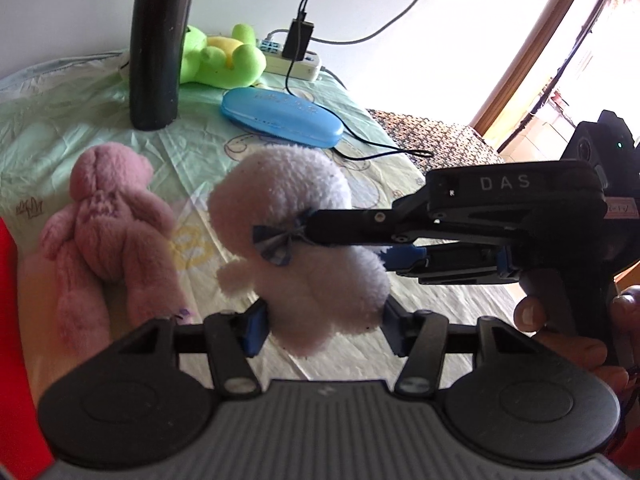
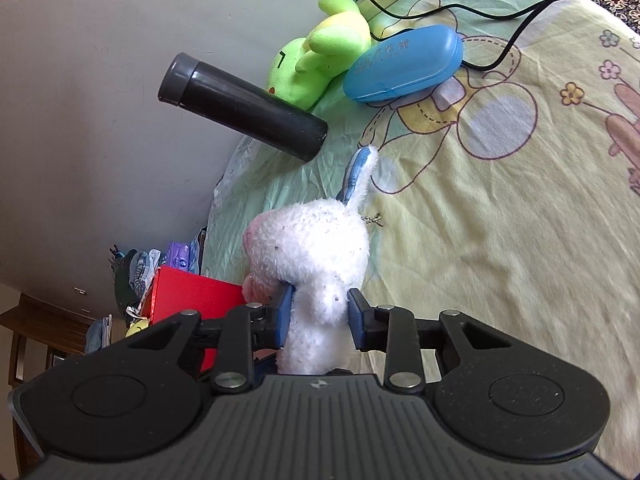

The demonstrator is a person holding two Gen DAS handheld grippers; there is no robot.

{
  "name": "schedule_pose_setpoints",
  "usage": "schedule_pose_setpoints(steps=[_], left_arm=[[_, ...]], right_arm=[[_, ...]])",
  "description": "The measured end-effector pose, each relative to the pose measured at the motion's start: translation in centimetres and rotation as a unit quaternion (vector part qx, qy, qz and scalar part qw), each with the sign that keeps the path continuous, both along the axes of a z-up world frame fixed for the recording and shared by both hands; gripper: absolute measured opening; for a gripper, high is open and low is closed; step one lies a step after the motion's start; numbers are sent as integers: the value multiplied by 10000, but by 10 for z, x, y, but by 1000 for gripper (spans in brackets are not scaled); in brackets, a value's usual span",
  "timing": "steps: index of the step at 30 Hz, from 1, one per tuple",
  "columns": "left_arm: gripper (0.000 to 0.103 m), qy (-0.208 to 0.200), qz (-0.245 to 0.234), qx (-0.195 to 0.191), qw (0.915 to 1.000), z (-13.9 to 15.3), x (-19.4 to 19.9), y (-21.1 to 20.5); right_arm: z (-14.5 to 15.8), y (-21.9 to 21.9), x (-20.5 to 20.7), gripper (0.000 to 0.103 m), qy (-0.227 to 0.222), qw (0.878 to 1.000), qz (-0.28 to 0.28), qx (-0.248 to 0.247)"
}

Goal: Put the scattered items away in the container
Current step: 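Lift the pale pink bunny and carry it to the red box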

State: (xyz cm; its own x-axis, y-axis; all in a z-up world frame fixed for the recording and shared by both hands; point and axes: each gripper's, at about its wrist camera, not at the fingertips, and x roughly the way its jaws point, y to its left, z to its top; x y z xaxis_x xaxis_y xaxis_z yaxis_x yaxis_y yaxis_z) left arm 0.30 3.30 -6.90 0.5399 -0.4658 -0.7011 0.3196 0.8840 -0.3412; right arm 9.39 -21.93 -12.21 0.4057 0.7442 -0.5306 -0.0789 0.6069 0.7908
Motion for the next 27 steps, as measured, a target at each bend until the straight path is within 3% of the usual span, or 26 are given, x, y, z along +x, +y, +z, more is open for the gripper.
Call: schedule_pose_setpoints(steps=[7,14,20,27], left_arm=[[58,-302,-195,107,9993,21,-55,1],[58,-606,-276,173,9976,40,-97,28],[58,-1048,-406,202,9935,72,-128,70],[58,-1318,-293,271,9905,103,-149,137]], right_arm=[[22,0,-47,32,-139,9999,15,32],[41,22,-82,32,-293,9995,63,76],[70,57,-111,32,-644,9977,15,211],[98,127,-137,32,-1106,9934,74,292]])
